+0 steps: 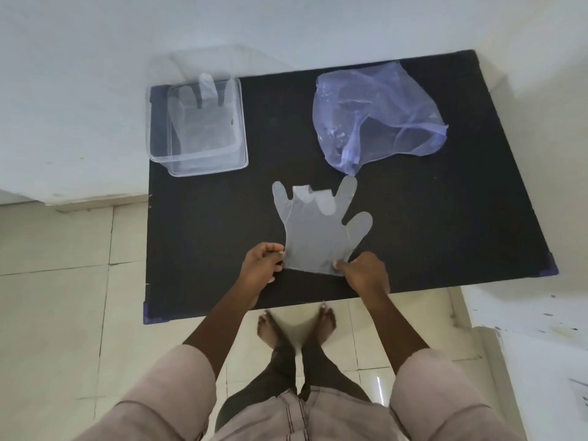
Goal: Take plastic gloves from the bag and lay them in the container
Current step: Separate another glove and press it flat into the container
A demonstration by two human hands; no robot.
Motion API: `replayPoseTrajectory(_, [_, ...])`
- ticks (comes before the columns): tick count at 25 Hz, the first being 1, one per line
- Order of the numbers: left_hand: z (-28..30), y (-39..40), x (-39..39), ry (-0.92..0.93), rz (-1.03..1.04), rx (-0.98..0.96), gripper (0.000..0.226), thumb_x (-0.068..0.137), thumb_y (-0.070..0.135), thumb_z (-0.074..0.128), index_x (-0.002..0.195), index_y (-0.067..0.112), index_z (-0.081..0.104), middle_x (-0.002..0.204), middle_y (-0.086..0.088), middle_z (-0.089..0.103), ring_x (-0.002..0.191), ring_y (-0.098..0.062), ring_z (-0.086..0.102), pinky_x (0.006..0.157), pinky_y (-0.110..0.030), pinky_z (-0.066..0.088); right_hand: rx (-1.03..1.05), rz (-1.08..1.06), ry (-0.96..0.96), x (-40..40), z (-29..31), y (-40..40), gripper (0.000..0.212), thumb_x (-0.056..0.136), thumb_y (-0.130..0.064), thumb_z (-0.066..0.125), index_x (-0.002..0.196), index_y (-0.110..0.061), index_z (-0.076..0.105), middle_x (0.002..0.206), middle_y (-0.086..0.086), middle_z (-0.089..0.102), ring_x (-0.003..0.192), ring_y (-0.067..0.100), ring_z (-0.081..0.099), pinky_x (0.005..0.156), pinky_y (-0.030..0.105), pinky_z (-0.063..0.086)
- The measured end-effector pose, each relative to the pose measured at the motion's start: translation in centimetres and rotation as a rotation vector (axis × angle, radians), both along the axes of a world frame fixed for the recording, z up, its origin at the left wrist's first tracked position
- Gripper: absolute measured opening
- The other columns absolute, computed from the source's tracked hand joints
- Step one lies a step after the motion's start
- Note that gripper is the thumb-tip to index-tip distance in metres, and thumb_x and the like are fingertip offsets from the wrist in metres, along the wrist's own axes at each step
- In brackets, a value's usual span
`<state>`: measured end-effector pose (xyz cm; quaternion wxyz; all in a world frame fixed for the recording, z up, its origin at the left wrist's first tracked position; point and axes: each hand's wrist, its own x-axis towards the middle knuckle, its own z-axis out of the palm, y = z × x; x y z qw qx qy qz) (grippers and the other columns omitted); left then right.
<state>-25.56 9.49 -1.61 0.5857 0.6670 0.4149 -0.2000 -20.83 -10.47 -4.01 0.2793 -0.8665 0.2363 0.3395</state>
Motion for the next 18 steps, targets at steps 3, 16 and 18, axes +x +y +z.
replayPoseTrajectory(3, [-0.5,0.3,-0.6,-0.014,-0.021,0.015,0.011,0.090,0.017,0.059,0.096,0.022,0.066,0.091,0.000,0.068,0.082,-0.015,0.060,0.072,-0.030,0.048,0.024,-0.033,0.003,0.7,0.6,1.1,0.024,0.077,-0.028,0.069,0.088,-0.007,0.064,0.083,0.008,0.068,0.075,0.026,0.067,0.060,0.030,0.047])
replayPoseTrajectory(16, [-1.5,0.2,-3.1,-0.330,-0.477,0.513,0.046,0.077,0.005,0.076,0.118,0.019,0.060,0.117,-0.002,0.056,0.096,-0.015,0.055,0.088,-0.028,0.053,0.656,-0.649,0.266,1.3,5.9,1.2,0.011,0.079,-0.014,0.064,0.068,-0.012,0.064,0.057,0.000,0.061,0.049,0.009,0.042,0.046,0.021,0.029])
replayPoseTrajectory(18, [-1.5,-0.4,-3.3,-0.365,-0.505,0.519,0.046,0.078,0.010,0.077,0.120,0.019,0.061,0.117,-0.002,0.057,0.095,-0.015,0.057,0.089,-0.031,0.055,0.712,-0.692,0.274,1.1,6.2,1.1,0.011,0.079,-0.014,0.063,0.068,-0.012,0.064,0.056,0.000,0.062,0.048,0.009,0.042,0.048,0.021,0.027])
